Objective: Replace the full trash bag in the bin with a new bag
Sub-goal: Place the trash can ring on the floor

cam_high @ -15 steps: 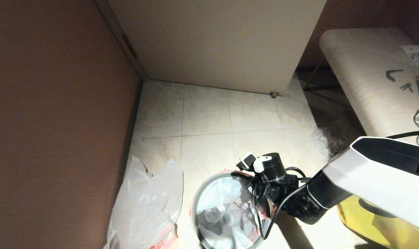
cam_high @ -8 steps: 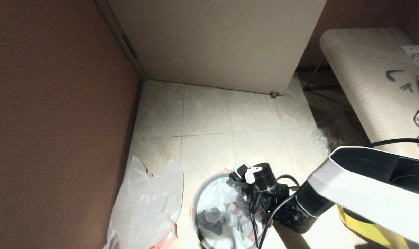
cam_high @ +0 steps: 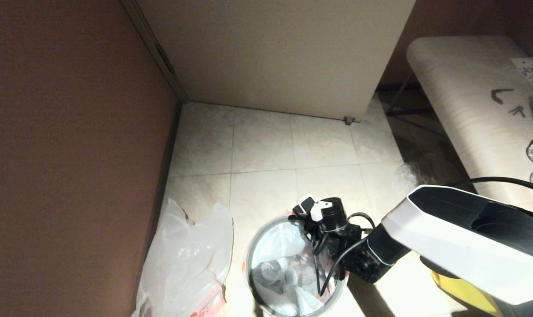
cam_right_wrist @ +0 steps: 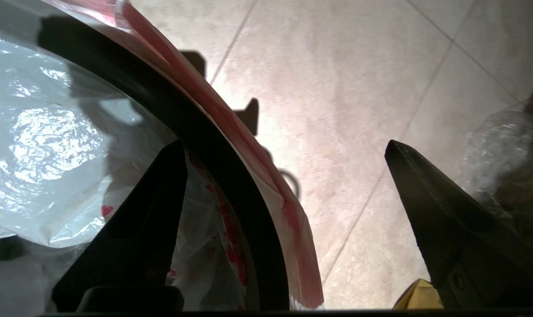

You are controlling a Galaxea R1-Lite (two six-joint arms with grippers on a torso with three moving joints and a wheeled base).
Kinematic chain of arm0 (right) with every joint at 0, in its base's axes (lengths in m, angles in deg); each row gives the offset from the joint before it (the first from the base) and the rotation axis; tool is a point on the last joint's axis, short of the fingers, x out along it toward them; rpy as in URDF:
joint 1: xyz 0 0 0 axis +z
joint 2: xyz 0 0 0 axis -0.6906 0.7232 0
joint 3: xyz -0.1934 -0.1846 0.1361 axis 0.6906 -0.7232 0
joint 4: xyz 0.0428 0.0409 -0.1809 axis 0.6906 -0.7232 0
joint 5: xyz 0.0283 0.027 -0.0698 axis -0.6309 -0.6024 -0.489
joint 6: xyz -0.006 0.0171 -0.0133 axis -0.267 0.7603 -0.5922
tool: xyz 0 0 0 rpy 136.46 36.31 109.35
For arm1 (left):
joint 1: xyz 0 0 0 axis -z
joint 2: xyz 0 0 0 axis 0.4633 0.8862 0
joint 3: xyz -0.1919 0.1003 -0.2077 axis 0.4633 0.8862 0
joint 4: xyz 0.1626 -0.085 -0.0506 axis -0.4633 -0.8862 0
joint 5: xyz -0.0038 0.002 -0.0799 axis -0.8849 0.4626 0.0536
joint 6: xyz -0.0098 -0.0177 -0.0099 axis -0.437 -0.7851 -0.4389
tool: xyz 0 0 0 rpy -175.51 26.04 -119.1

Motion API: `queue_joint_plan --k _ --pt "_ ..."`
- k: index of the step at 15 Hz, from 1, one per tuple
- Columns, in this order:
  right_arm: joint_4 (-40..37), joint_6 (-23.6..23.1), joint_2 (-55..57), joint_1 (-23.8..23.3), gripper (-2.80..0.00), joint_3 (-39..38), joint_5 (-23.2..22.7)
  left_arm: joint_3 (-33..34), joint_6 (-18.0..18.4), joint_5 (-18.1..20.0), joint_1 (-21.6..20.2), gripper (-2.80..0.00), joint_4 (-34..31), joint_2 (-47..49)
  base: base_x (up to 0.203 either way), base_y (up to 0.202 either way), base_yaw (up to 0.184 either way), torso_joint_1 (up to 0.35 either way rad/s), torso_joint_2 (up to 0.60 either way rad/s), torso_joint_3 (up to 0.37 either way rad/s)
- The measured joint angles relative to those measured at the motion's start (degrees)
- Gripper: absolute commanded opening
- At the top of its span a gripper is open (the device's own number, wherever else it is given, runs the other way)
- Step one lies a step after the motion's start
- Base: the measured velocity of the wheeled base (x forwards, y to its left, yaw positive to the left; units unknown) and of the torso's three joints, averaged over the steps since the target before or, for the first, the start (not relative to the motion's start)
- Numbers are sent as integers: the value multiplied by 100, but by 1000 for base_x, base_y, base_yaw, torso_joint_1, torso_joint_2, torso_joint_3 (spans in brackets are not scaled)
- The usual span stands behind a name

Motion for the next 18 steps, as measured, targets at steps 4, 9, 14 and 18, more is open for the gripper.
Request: queue_joint_plan --k 4,9,14,18 --pt "9 8 -193 -28 0 -9 93 0 0 1 0 -280 0 0 0 0 0 0 0 0" --pt "35 27 -495 -28 0 -182 96 0 0 0 0 -280 0 0 0 0 0 0 0 0" --pt "256 9 -551 -37 0 -209 90 0 1 -2 0 -280 0 0 0 0 0 0 0 0" --pt "262 -3 -536 -93 -280 -209 81 0 -1 0 0 -280 0 0 0 0 0 0 0 0"
